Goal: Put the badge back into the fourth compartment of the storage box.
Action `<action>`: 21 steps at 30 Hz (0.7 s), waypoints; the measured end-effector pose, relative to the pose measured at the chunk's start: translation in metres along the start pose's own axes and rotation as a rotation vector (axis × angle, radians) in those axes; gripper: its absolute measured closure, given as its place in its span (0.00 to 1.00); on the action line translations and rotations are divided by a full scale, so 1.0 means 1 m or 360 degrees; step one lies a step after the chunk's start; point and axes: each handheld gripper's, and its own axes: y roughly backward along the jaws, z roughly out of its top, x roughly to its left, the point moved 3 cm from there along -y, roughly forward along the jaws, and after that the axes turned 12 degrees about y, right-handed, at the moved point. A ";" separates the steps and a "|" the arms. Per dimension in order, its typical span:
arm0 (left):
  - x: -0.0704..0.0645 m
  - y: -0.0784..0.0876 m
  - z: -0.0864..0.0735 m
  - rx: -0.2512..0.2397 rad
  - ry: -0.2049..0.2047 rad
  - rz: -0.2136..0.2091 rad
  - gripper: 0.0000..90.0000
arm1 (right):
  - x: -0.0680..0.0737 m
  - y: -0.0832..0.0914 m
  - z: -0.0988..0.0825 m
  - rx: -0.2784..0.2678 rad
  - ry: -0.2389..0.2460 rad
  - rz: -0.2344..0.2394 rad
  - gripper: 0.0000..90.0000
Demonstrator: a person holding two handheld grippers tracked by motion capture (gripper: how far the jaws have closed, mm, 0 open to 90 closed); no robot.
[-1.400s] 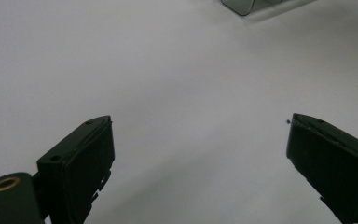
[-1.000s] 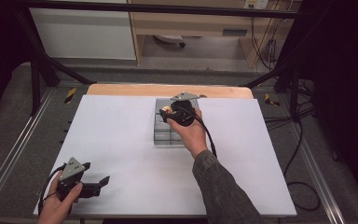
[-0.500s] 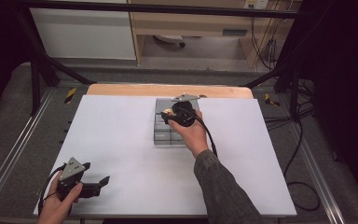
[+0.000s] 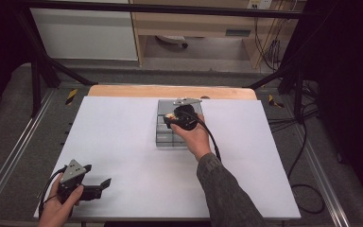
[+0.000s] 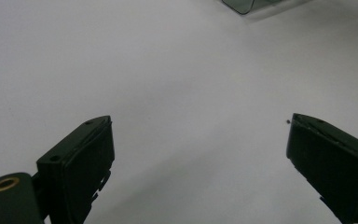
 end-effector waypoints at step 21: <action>0.000 0.000 0.000 0.0002 -0.0002 -0.0001 0.09 | 0.006 -0.010 -0.016 0.0068 -0.0038 0.0067 0.52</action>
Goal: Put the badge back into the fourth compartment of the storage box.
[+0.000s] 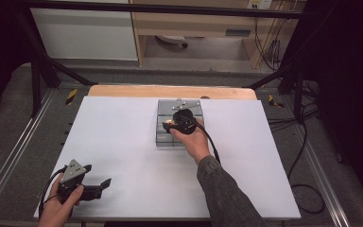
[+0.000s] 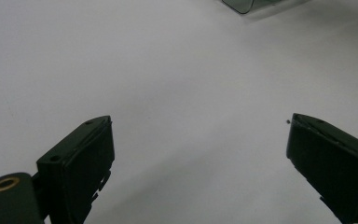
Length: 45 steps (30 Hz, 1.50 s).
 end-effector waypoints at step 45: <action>0.000 0.000 0.000 0.0001 -0.0002 -0.0002 0.09 | 0.013 -0.015 -0.018 0.0023 -0.0150 0.0150 0.52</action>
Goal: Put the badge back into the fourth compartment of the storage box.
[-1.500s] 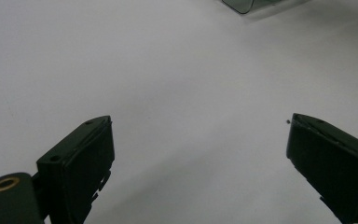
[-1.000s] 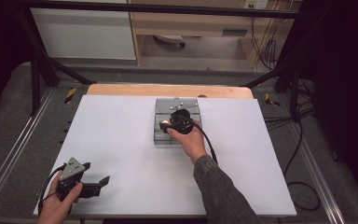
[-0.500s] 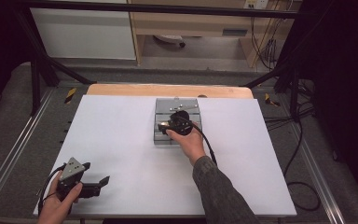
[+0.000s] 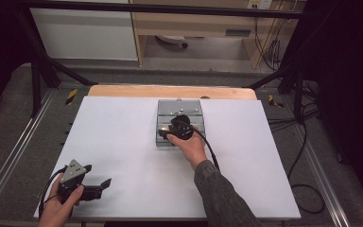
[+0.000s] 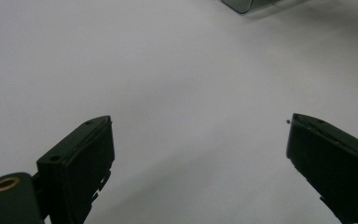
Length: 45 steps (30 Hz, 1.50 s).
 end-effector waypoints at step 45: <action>0.001 0.000 0.000 -0.0006 0.0005 0.0014 0.08 | 0.015 0.031 0.012 -0.0135 0.0227 -0.0157 0.04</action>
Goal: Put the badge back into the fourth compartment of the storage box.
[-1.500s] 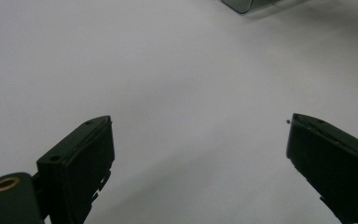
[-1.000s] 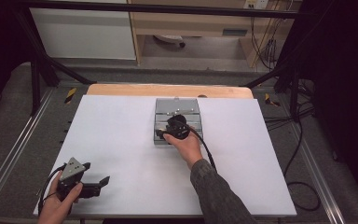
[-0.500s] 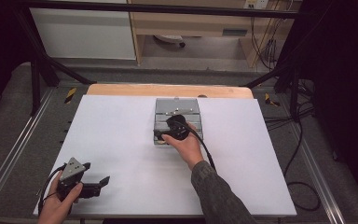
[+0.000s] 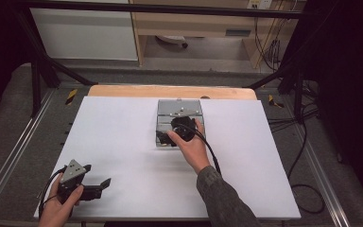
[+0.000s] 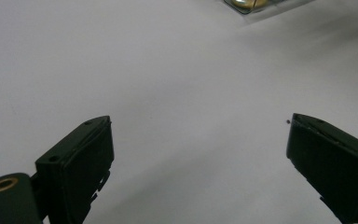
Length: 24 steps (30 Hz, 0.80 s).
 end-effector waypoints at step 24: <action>0.002 0.000 0.000 -0.0011 0.0019 0.0011 0.08 | -0.030 0.063 -0.013 -0.0151 -0.0034 -0.0054 0.07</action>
